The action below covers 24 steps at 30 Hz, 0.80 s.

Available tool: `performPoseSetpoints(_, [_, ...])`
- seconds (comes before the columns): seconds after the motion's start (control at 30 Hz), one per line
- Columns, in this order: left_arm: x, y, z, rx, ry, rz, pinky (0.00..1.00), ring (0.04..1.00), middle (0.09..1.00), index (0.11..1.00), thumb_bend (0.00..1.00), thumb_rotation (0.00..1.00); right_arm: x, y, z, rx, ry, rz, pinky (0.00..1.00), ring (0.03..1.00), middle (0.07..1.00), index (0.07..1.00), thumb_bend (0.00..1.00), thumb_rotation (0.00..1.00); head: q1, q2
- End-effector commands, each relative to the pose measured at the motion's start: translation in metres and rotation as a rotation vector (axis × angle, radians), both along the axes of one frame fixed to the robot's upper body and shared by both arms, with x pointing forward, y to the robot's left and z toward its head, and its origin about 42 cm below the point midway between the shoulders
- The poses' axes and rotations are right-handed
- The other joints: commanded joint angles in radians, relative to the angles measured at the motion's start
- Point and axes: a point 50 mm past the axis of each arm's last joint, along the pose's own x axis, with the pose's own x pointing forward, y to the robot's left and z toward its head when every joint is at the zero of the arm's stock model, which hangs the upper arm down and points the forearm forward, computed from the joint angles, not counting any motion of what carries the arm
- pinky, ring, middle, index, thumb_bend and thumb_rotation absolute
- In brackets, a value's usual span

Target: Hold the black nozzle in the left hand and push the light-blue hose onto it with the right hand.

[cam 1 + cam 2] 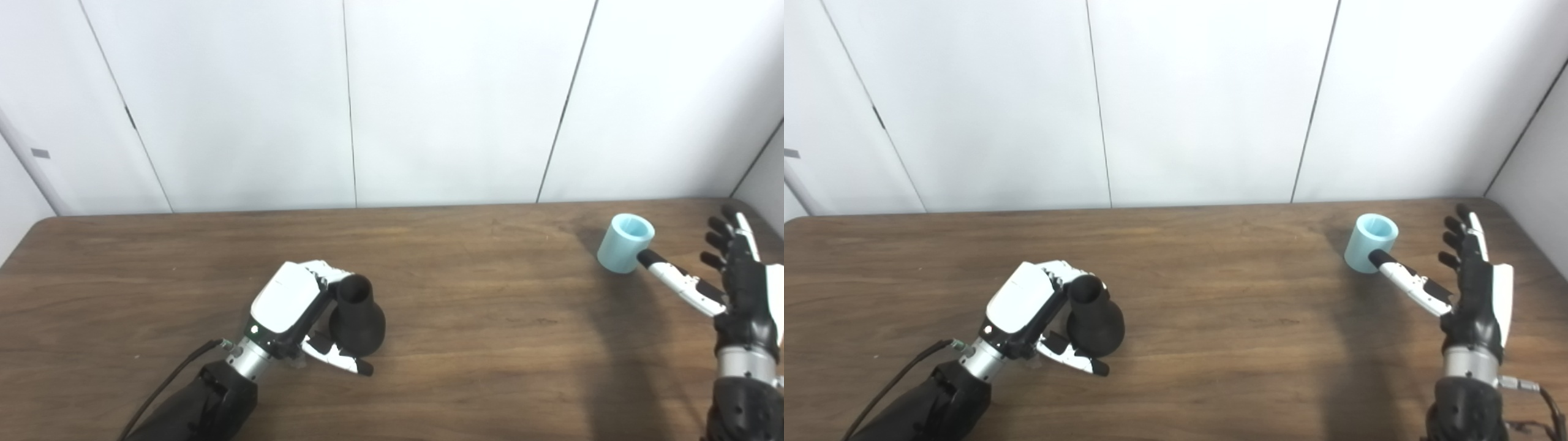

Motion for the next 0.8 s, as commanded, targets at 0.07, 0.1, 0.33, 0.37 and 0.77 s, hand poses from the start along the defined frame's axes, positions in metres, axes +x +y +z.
performPoseSetpoints(0.07, [-0.078,-0.022,-0.098,-0.054,0.286,0.019,0.55,0.449,0.455,0.516,0.50,0.00,0.024,-0.009,0.007,-0.027,-0.016,0.026,0.79,0.876,0.904,0.920,1.00,0.46,-0.041,-0.009])
performPoseSetpoints(0.1, [-0.078,-0.021,-0.098,-0.053,0.290,0.021,0.56,0.453,0.457,0.513,0.50,0.00,0.027,-0.010,0.005,-0.019,-0.011,0.028,0.79,0.873,0.902,0.928,1.00,0.45,-0.045,-0.011])
performPoseSetpoints(0.33, [-0.079,-0.014,-0.099,-0.048,0.292,0.015,0.56,0.455,0.465,0.505,0.50,0.00,0.050,-0.013,-0.011,0.002,0.045,0.026,0.74,0.838,0.874,0.906,1.00,0.47,-0.055,-0.012])
performPoseSetpoints(0.37, [-0.080,-0.014,-0.099,-0.047,0.292,0.014,0.57,0.454,0.466,0.504,0.50,0.00,0.054,-0.014,-0.013,0.000,0.048,0.029,0.73,0.831,0.870,0.905,1.00,0.47,-0.057,-0.013])
performPoseSetpoints(0.77, [-0.080,-0.010,-0.097,-0.025,0.301,-0.003,0.57,0.455,0.467,0.503,0.50,0.00,0.072,-0.017,-0.018,-0.047,0.094,0.039,0.63,0.744,0.804,0.847,0.98,0.48,-0.053,-0.005])
